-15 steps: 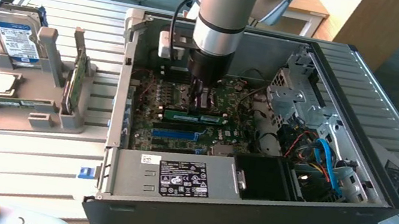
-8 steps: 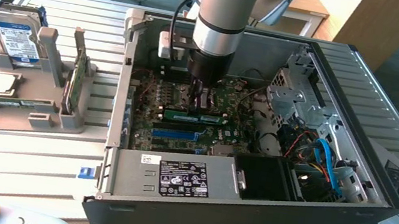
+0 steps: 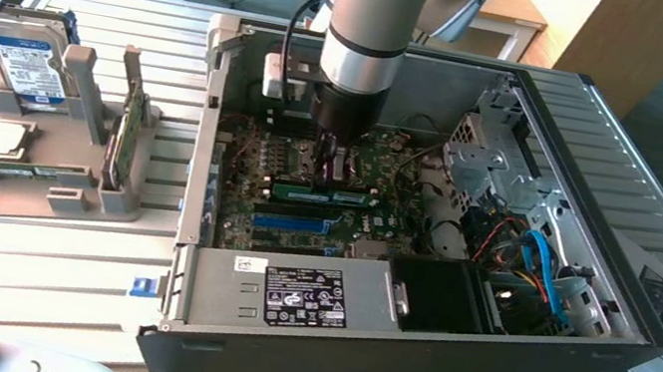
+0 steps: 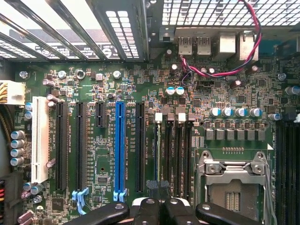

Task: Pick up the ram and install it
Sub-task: 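Press down the ram until it locks into place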

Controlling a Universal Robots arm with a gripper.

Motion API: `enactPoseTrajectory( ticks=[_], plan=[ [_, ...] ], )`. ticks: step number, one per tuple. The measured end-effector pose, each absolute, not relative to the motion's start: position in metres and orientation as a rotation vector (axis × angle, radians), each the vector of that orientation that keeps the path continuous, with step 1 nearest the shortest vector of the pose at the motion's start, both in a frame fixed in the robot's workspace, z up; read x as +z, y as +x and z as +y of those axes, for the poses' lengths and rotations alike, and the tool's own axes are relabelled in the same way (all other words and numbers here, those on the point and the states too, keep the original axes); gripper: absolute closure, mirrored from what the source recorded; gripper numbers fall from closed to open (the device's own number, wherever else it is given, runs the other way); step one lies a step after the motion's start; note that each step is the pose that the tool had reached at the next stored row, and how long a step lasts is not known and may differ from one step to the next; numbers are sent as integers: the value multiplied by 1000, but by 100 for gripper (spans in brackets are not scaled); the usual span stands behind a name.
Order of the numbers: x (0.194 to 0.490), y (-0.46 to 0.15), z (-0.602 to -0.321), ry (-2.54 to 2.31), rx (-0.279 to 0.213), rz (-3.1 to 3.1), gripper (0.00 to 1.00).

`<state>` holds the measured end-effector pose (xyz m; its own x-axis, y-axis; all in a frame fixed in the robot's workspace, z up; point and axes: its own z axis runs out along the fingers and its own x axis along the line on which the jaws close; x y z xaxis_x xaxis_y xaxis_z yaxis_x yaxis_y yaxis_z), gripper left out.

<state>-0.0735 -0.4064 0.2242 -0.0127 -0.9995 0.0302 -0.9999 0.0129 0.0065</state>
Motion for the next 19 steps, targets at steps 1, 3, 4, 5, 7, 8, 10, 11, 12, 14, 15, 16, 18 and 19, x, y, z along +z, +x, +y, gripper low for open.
enactPoseTrajectory(
  ticks=[1,3,4,5,7,8,10,11,12,14,15,16,18,19],
  plan=[
    [224,-73,-406,2189,26,-2217,90],
    [224,-73,-406,2189,26,-2217,90],
    [224,-73,-406,2189,26,-2217,90],
    [223,-73,-406,2189,26,-2217,90],
    [223,-73,-406,2189,26,-2217,90],
    [223,-73,-406,2189,26,-2217,90],
    [222,-73,-406,2189,26,-2217,90],
    [222,-73,-406,2189,26,-2217,90],
    [222,-74,-406,2189,26,-2217,90],
    [221,-74,-406,2189,26,-2217,90],
    [221,-74,-406,2189,26,-2217,90],
    [221,-74,-406,2189,26,-2217,90],
    [221,-74,-406,2189,26,-2217,90],
    [221,-74,-406,2189,26,-2217,90]
  ],
)
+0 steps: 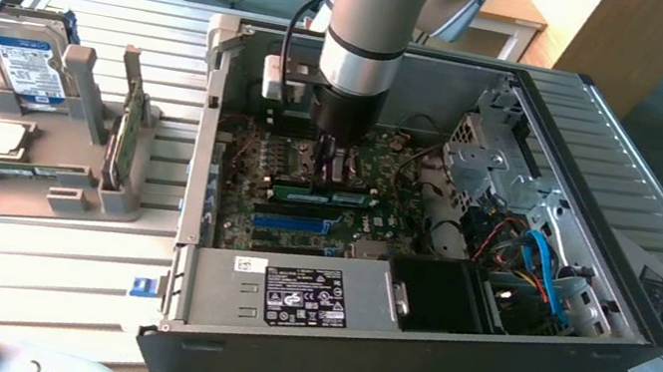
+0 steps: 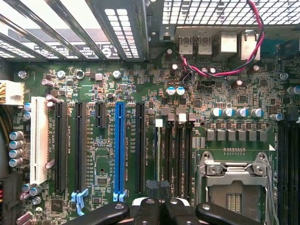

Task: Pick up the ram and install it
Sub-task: 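Press down the ram until it locks into place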

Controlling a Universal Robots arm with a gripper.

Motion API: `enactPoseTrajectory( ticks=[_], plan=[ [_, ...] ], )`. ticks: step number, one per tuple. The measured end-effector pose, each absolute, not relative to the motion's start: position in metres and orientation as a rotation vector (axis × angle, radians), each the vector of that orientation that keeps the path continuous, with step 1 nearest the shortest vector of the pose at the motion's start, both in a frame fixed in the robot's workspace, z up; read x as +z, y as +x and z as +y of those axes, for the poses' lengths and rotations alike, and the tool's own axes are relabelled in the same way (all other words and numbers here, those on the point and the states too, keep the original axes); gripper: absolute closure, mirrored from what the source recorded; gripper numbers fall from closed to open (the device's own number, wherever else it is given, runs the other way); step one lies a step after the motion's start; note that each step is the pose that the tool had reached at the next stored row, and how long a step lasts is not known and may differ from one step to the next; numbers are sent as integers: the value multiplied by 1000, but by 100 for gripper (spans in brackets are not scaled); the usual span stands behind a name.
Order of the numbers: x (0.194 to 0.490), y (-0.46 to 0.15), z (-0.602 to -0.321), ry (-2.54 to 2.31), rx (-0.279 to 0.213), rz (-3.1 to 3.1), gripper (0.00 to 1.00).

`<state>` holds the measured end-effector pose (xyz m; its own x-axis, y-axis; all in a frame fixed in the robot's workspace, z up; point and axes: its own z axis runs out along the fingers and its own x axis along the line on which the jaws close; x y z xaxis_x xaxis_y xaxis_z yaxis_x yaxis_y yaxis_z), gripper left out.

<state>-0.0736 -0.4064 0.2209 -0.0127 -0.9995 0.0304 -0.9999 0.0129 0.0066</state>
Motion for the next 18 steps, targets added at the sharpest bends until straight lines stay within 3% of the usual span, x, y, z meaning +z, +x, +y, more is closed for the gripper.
enactPoseTrajectory(
  ticks=[18],
  plan=[
    [259,-74,-406,2189,25,-2217,90]
  ],
)
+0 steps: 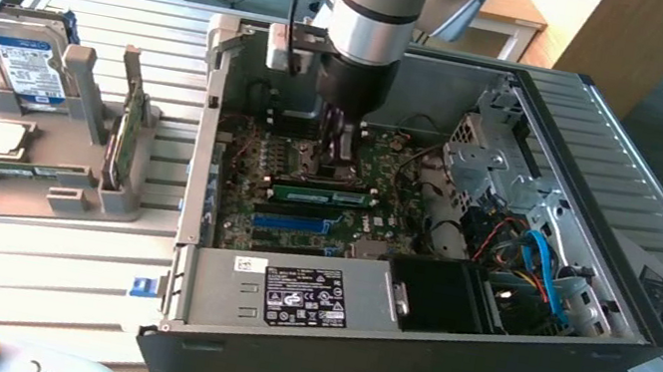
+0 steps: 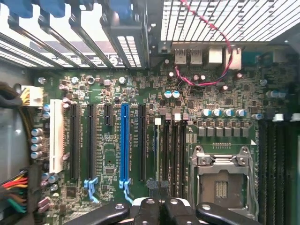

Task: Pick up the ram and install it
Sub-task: 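Press down the ram until it locks into place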

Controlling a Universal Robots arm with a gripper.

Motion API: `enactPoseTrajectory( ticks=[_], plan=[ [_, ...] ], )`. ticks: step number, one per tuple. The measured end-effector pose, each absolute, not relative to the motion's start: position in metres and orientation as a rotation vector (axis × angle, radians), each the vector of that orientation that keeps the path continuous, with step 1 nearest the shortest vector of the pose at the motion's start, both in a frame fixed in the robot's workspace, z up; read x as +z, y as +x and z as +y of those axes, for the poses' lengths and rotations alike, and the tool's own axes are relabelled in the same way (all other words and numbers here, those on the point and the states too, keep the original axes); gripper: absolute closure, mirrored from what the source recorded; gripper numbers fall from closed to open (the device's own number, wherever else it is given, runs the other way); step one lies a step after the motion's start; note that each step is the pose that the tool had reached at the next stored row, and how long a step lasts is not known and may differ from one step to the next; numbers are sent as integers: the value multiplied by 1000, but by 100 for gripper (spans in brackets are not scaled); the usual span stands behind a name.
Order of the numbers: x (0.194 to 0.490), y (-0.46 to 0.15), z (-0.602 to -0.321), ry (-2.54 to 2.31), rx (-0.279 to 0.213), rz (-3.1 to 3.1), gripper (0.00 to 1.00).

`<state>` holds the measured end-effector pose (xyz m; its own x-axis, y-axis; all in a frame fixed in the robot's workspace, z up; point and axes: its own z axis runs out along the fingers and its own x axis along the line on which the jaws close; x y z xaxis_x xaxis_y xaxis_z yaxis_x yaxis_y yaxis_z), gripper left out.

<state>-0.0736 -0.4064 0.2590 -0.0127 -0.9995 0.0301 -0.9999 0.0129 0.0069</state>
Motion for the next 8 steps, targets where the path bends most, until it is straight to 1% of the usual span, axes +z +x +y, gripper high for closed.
enactPoseTrajectory(
  ticks=[8],
  plan=[
    [282,-74,-406,2188,28,-2216,90]
  ],
)
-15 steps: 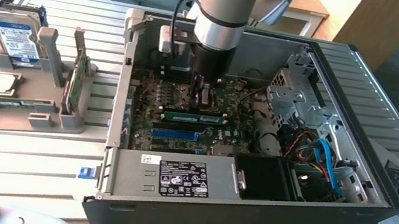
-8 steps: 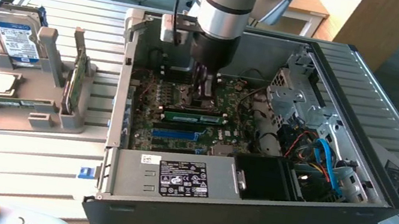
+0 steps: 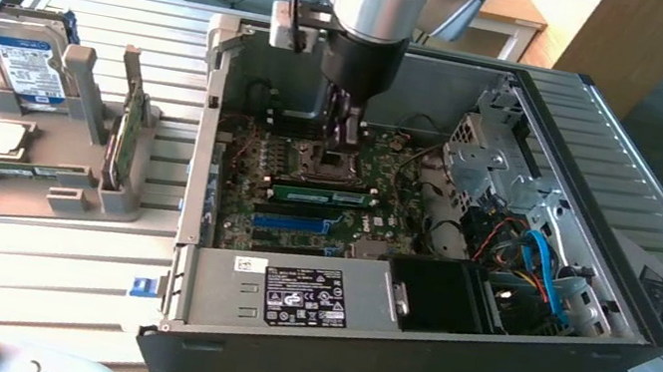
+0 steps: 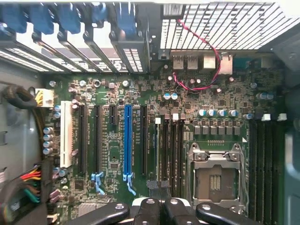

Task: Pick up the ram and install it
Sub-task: 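Press down the ram until it locks into place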

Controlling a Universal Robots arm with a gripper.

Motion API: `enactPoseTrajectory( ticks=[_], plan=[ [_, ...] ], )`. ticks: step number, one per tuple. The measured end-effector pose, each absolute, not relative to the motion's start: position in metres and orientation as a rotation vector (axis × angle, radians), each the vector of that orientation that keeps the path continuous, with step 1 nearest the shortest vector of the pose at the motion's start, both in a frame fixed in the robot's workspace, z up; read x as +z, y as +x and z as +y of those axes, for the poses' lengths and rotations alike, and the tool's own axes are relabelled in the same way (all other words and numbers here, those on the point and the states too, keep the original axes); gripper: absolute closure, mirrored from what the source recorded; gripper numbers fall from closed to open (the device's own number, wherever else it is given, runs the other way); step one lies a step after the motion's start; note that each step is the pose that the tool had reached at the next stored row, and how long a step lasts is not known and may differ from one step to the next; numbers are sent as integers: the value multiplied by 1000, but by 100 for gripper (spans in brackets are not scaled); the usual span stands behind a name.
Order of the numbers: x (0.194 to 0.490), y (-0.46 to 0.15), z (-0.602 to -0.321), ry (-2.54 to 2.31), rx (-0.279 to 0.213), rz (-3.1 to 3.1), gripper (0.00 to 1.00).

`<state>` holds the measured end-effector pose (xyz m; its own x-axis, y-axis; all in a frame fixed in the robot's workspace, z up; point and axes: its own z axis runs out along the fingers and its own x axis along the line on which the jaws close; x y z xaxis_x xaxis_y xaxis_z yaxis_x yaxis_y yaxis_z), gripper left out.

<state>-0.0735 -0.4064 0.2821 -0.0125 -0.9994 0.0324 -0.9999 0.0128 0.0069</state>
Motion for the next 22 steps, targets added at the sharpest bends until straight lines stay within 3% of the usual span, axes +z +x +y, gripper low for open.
enactPoseTrajectory(
  ticks=[22],
  plan=[
    [337,-74,-406,2185,33,-2213,90]
  ],
)
